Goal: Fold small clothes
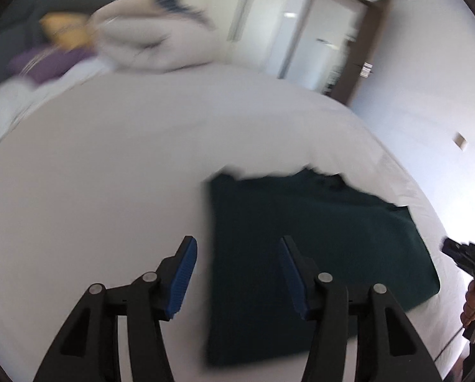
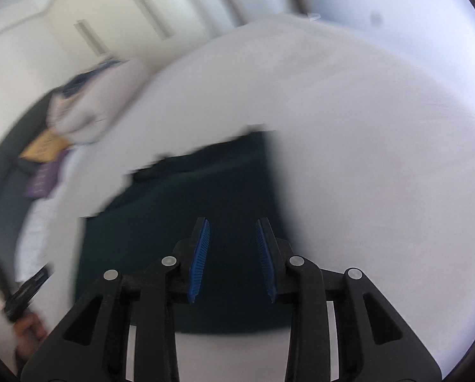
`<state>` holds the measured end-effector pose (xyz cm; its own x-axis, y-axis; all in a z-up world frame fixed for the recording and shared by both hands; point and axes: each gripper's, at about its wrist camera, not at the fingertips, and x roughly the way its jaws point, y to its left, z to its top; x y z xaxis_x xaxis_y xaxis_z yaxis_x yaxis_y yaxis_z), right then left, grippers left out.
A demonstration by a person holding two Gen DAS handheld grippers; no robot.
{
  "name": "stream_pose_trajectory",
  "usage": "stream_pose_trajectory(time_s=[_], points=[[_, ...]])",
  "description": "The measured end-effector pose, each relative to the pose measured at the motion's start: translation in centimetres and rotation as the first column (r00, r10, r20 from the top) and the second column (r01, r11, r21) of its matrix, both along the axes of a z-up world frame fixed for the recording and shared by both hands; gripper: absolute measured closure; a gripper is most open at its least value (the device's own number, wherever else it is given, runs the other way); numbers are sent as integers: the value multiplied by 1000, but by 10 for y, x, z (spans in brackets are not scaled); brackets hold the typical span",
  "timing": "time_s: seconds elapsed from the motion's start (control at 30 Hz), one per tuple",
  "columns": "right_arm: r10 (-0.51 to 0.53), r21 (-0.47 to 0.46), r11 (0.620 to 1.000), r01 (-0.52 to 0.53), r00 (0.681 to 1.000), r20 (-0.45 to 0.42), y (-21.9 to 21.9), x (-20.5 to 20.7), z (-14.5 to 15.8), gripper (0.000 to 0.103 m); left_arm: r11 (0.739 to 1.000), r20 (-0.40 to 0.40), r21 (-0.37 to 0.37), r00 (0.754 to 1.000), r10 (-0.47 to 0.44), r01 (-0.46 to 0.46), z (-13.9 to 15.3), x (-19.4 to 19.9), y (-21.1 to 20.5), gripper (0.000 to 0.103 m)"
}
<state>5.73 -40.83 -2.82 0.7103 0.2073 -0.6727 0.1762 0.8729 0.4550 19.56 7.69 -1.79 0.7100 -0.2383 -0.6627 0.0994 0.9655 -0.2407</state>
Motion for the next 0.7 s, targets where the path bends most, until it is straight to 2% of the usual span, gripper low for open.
stream_pose_trajectory(time_s=[0.07, 0.13, 0.2, 0.27, 0.33, 0.37, 0.4, 0.43, 0.53, 0.57, 0.7], points=[[72, 78, 994, -73, 997, 14, 23, 35, -4, 73, 996, 14, 50, 997, -78, 77, -2, 39, -40, 48], [125, 162, 979, -124, 992, 2, 45, 74, -15, 73, 992, 3, 69, 994, -107, 106, -15, 74, -68, 48], [181, 242, 955, -170, 983, -23, 64, 109, -31, 73, 989, -15, 100, 994, -105, 106, -29, 99, -81, 48], [184, 307, 939, -157, 981, -58, 76, 139, -50, 73, 988, -36, 132, 996, -80, 84, -49, 121, -87, 48], [185, 358, 924, -136, 977, -106, 75, 168, -77, 75, 991, -94, 121, 995, -46, 57, -73, 135, -78, 48], [161, 358, 927, -110, 980, -117, 70, 172, -86, 86, 996, -104, 75, 993, -47, 55, -82, 137, -69, 48], [139, 382, 920, -87, 984, -111, 60, 175, -93, 95, 998, -97, -23, 994, -57, 55, -86, 139, -55, 48], [103, 423, 905, -50, 989, -103, 41, 176, -100, 103, 996, -94, -74, 994, -58, 51, -86, 140, -48, 49], [-45, 465, 882, 72, 997, -69, -13, 162, -104, 103, 987, -92, -148, 993, -73, 59, -90, 142, -37, 50], [-109, 439, 888, 133, 991, -80, -31, 157, -103, 103, 987, -88, -151, 993, -74, 60, -91, 142, -37, 50], [-278, 421, 858, 293, 956, -97, -90, 137, -97, 103, 985, -82, -162, 993, -80, 66, -93, 143, -37, 49]])
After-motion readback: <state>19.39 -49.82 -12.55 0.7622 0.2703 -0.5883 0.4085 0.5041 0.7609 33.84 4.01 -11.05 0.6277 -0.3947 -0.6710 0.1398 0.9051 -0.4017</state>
